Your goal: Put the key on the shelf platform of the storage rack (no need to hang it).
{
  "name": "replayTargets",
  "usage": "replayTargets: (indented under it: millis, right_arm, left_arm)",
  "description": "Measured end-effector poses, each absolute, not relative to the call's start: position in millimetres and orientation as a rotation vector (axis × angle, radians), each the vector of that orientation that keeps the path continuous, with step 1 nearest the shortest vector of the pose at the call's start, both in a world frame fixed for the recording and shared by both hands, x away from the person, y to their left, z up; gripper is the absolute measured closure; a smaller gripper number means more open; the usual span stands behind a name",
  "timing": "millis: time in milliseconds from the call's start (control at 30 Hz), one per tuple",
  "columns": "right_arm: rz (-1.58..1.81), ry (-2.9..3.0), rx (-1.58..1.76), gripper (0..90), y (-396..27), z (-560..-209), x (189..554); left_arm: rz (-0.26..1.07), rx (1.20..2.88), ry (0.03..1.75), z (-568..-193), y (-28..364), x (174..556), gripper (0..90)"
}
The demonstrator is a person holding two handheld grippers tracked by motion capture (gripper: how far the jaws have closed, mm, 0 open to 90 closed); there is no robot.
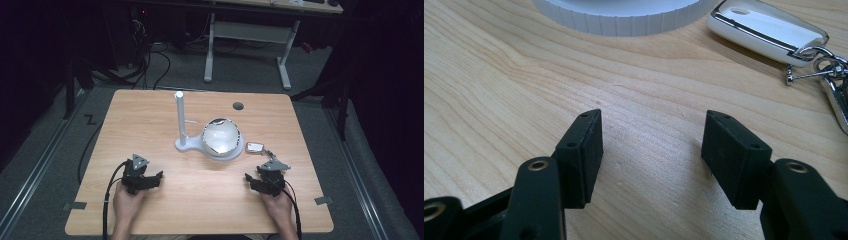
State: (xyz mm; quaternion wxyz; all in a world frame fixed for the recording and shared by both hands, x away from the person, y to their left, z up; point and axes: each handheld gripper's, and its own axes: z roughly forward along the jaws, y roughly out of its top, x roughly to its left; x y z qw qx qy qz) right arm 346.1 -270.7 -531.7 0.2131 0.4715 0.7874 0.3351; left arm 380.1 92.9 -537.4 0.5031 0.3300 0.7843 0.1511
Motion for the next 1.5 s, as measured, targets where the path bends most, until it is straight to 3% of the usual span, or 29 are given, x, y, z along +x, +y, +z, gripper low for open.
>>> replayTargets:
  millis: [933, 1167, 1500]
  right_arm:
    - [0.928, 2.174, 1.323, 42.7, -270.5, -531.7, 345.5]
    - [0.917, 2.155, 1.386, 48.5, -270.6, -528.8, 347.4]
    - [0.936, 2.149, 1.375, 49.8, -269.3, -527.2, 344.3]
  left_arm:
    - [0.361, 0.787, 1.903, -536.8, 92.6, 380.5, 20.7]
    - [0.363, 0.793, 1.897, -537.1, 92.8, 380.5, 20.7]
    - [0.362, 0.791, 1.899, -537.1, 92.7, 380.5, 20.7]
